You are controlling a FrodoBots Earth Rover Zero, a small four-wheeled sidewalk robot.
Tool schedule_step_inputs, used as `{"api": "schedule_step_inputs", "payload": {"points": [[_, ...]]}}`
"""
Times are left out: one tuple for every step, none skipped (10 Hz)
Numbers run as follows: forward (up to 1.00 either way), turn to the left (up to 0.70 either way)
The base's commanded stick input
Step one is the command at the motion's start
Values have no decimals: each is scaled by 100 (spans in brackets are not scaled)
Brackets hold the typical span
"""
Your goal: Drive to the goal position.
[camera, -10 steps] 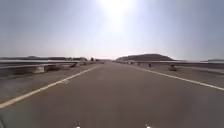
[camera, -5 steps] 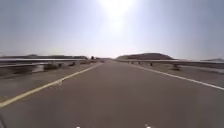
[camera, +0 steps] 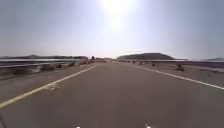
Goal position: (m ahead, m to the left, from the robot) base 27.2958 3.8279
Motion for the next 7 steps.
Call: {"api": "schedule_step_inputs", "payload": {"points": [[70, 0], [70, 0], [70, 0], [70, 0], [70, 0], [70, 0], [70, 0]]}}
